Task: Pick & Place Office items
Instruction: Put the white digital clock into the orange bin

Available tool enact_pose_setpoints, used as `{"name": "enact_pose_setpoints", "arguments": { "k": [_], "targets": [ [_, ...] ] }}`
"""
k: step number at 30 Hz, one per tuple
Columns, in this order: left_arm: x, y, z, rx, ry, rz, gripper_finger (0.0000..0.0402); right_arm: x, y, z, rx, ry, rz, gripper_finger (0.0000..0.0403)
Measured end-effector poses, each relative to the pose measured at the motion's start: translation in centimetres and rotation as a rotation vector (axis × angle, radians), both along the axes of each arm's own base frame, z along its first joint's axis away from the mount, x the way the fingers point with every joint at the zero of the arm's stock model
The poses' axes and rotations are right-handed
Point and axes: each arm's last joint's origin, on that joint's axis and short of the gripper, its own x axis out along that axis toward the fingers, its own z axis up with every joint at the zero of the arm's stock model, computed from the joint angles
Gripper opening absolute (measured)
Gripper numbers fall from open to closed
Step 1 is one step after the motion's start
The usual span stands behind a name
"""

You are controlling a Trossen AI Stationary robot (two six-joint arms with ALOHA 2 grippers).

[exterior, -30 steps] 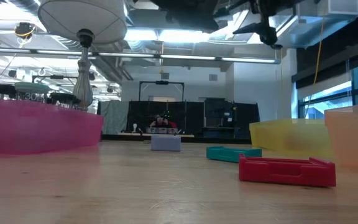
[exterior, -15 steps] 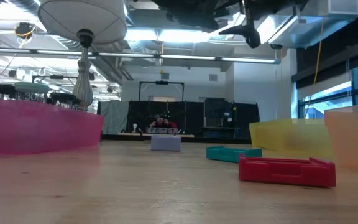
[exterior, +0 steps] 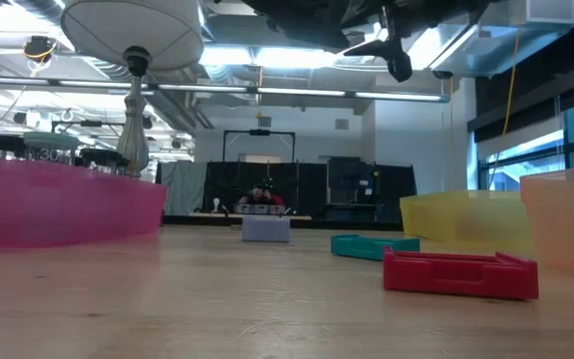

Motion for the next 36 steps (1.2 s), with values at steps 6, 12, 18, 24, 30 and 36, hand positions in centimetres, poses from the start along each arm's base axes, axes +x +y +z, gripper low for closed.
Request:
{"name": "enact_pose_setpoints", "arguments": {
  "k": [6,12,18,24,30,36],
  "targets": [
    [0.0,0.0,0.0,0.0,0.0,0.0,0.0157,0.0,0.0,0.0,0.0,0.001,0.0,0.016],
    [0.0,0.0,0.0,0.0,-0.001,0.0,0.0159,0.0,0.0,0.0,0.0,0.001,0.0,0.0111],
    [0.0,0.0,0.0,-0.002,-0.004,-0.009,0.0167,0.0,0.0,0.0,-0.01,0.005,0.004,0.0066],
    [0.1,-0.2,0.3,0.001,-0.028,-0.018,0.0196,0.0,0.0,0.0,-0.015,0.001,0.024,0.0063],
    [0.1,-0.3,0.5,-0.015,-0.072,-0.013,0.0229,-0.4,-0.6,0.0,-0.003,-0.008,0.066,0.0073],
    [-0.1,-0.1,0.3,-0.154,-0.182,0.114,0.0246,-2.7,-2.0,0.2,0.009,0.032,0.076,0.0063]
  ]
}}
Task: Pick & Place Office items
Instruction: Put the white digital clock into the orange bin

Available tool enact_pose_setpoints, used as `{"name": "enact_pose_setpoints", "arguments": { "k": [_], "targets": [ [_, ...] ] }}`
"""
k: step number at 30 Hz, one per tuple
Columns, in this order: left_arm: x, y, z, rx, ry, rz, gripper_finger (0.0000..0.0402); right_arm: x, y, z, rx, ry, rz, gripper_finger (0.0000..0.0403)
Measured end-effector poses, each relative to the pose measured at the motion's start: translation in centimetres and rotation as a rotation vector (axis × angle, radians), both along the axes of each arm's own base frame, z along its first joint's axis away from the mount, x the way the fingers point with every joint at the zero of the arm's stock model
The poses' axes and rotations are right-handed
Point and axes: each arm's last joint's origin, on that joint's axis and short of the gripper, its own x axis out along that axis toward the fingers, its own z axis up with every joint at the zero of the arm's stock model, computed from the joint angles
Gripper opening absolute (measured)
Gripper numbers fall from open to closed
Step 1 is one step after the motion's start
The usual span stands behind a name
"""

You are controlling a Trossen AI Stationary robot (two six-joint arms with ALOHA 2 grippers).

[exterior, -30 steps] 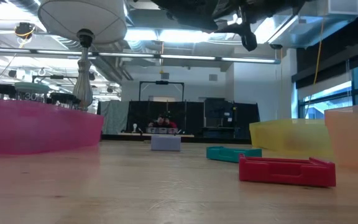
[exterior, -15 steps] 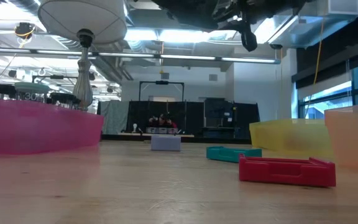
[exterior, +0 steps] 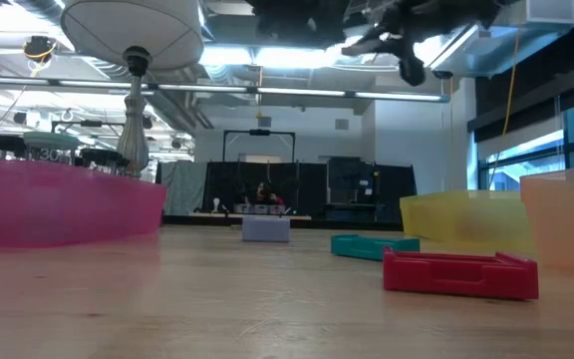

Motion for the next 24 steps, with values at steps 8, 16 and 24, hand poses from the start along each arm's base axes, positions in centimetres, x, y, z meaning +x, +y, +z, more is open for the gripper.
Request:
{"name": "enact_pose_setpoints", "arguments": {
  "k": [8,16,24],
  "targets": [
    [-0.4,0.0,-1.8,-0.233,-0.011,0.043,0.0244,-5.2,2.5,-0.8,0.099,0.276,0.031,0.0072],
    [-1.3,1.5,-3.7,-0.469,0.036,0.067,0.0242,-10.4,8.3,-1.9,0.34,0.632,0.142,0.007],
    [-1.8,3.7,-4.1,-0.527,0.051,0.083,0.0242,-12.0,12.0,-1.9,0.463,0.776,0.222,0.0069]
  ]
}}
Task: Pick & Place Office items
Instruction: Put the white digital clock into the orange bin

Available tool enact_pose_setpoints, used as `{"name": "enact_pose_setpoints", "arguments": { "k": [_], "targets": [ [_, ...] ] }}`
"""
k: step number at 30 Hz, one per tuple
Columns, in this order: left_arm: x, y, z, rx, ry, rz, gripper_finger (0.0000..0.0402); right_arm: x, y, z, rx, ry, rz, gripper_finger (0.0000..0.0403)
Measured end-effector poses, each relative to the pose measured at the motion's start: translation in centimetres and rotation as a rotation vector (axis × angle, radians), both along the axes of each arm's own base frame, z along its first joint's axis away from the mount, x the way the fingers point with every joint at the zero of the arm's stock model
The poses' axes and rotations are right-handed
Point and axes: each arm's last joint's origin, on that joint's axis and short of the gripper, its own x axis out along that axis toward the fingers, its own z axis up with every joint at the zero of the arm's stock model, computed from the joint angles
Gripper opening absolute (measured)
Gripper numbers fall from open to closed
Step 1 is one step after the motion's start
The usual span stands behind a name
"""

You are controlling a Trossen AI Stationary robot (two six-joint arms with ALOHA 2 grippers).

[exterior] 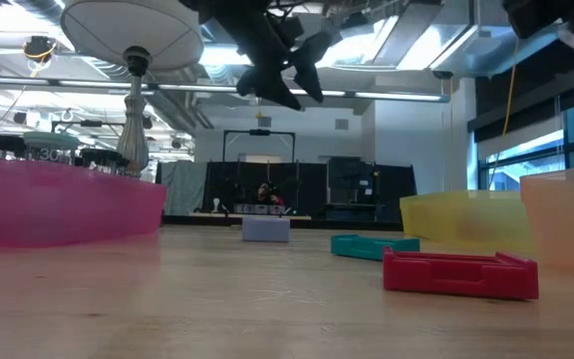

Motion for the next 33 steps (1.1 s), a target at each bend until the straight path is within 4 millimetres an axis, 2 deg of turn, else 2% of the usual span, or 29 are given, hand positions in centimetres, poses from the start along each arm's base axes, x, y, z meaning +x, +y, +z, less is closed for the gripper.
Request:
{"name": "enact_pose_setpoints", "arguments": {
  "k": [5,9,12,16,20,28,33],
  "targets": [
    [-0.3,0.9,-0.1,0.002,0.021,0.021,0.0242,2.4,1.7,-2.0,0.025,0.02,0.109,0.007],
    [-0.6,1.5,-0.4,-0.011,0.052,0.029,0.0242,3.9,3.5,-5.1,0.069,0.071,0.23,0.0075],
    [-0.9,1.8,-0.6,-0.038,0.077,0.008,0.0242,4.3,4.8,-7.7,0.121,0.116,0.321,0.0073],
    [-1.1,1.9,-1.0,-0.068,0.119,-0.019,0.0242,4.8,7.0,-10.6,0.213,0.053,0.46,0.007],
    [-1.4,1.8,-1.3,-0.085,0.162,-0.025,0.0242,5.3,8.9,-12.9,0.242,-0.031,0.509,0.0073],
    [-1.5,1.8,-1.4,-0.078,0.184,-0.034,0.0242,4.8,10.0,-16.7,0.14,0.085,0.488,0.0075],
    [-1.5,1.7,-1.4,-0.078,0.181,-0.035,0.0242,4.7,10.2,-18.2,0.091,0.157,0.489,0.0075]
  ]
}}
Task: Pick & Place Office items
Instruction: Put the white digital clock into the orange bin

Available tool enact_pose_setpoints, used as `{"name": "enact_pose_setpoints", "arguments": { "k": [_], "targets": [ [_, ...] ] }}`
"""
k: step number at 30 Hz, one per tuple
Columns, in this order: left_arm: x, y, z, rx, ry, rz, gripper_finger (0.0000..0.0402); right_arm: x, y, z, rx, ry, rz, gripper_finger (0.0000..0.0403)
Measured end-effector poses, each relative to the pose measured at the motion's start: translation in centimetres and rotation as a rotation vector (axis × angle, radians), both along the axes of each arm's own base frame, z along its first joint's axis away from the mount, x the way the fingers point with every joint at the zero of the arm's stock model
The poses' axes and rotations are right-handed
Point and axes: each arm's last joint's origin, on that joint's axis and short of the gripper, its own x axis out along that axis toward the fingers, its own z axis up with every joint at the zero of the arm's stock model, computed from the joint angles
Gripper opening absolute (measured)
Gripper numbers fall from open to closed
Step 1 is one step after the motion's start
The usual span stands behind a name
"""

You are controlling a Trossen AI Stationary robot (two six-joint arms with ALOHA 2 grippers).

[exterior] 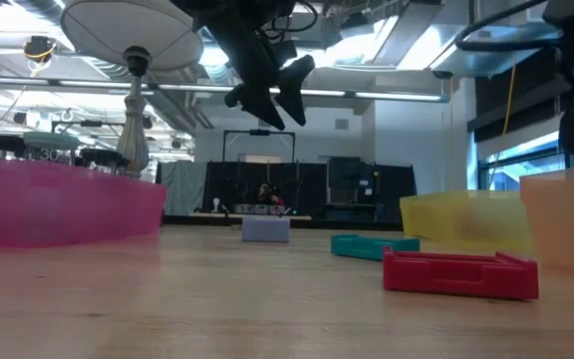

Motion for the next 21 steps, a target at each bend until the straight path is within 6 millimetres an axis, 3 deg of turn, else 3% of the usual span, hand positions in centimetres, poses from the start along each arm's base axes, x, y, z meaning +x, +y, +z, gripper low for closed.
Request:
{"name": "enact_pose_setpoints", "arguments": {
  "k": [13,21],
  "targets": [
    [0.03,-0.08,-0.01,0.003,0.004,-0.01,0.0242,0.36,0.23,-0.58,-0.037,-0.01,0.005,0.0079],
    [0.16,-0.5,-0.2,-0.027,0.052,-0.215,0.0242,0.33,0.35,-0.5,0.004,0.006,0.021,0.0147]
  ]
}}
